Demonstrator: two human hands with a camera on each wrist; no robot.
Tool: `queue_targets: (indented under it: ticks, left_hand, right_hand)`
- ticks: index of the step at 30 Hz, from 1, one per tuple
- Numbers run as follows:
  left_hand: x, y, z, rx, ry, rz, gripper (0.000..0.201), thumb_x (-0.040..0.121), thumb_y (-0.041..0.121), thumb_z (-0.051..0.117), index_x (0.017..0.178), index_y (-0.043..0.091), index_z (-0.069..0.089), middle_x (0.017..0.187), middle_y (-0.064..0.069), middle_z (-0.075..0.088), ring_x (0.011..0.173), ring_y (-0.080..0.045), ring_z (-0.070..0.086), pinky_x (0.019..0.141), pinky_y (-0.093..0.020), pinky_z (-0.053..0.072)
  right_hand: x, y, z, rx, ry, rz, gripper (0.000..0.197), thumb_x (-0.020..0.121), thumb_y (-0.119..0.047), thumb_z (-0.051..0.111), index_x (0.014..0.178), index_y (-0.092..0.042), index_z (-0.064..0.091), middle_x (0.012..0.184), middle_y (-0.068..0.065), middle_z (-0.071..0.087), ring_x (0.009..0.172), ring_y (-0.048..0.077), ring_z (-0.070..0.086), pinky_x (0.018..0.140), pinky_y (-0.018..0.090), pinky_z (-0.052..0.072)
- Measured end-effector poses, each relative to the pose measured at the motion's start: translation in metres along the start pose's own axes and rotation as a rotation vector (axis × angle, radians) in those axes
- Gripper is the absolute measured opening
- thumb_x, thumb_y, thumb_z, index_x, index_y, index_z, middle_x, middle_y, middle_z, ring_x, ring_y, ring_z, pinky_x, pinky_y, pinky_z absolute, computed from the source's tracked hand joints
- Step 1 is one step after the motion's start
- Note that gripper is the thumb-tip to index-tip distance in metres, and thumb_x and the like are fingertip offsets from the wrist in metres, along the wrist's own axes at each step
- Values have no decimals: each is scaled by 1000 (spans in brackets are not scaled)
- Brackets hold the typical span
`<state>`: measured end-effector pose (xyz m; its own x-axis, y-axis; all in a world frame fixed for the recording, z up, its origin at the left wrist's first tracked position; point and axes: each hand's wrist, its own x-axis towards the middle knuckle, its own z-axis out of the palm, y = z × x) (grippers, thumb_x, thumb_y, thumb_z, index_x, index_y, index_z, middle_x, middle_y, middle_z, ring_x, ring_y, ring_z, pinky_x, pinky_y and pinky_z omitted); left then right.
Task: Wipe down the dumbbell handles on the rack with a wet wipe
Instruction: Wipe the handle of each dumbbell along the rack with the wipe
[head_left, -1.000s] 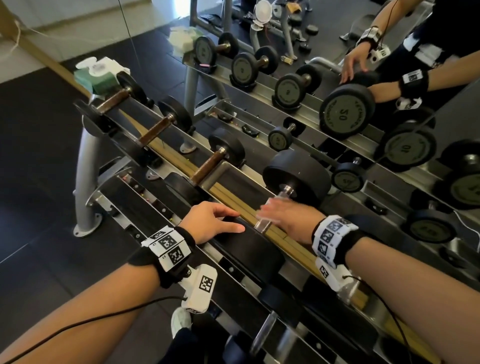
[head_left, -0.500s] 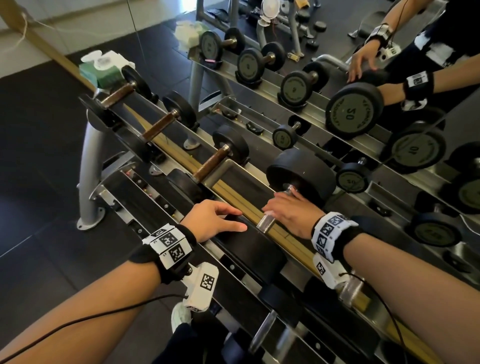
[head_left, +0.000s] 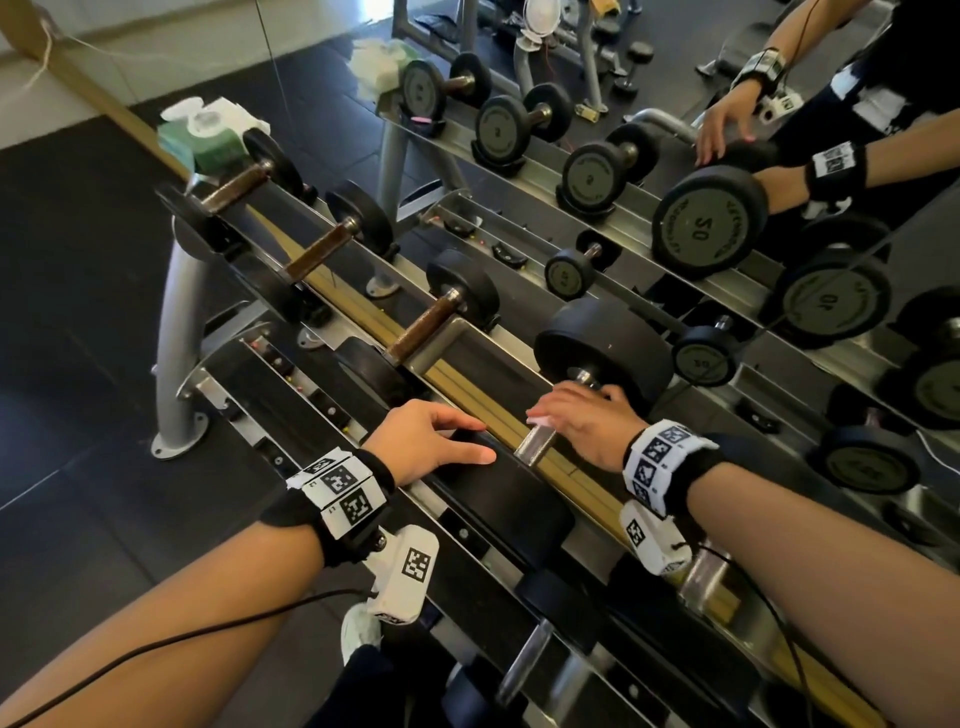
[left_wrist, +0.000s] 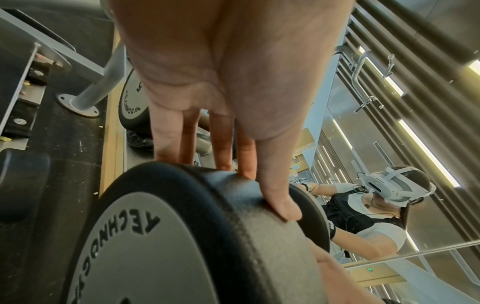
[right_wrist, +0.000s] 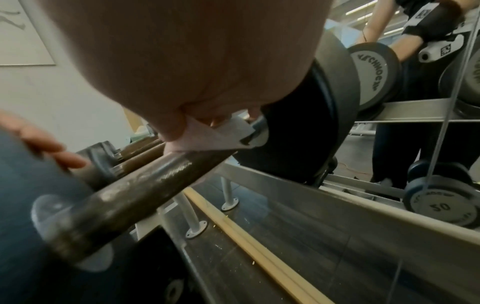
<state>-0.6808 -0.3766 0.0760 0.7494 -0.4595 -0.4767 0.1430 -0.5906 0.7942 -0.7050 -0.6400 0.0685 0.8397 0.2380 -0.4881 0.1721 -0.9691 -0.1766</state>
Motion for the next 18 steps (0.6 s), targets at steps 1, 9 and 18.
queue_targets:
  ticks: [1,9,18]
  left_hand:
    - [0,1,0,3,-2,0,42,74,44,83,115,38,72,127,14,63,124,-7,53,108,-35,41]
    - [-1,0,1,-6,-11,14,42,75,43,82,115,38,71,127,12,64,125,-8,53,107,-32,40]
    - [7,4,-4,42,-40,0,35,73,46,83,105,38,73,118,13,64,119,-10,55,105,-37,44]
  right_hand:
    - [0,-3,1,-17,10,26,66,86,-6,58,141,-38,40,145,-15,34,143,9,18,115,52,12]
    - [-24,-15,24,-33,10,-165,85,83,-3,63,150,-40,27,157,-18,23,148,6,3,116,50,8]
    - [-22,-9,19,-181,145,-102,66,92,3,49,152,-17,31,158,5,29,151,29,12,122,35,8]
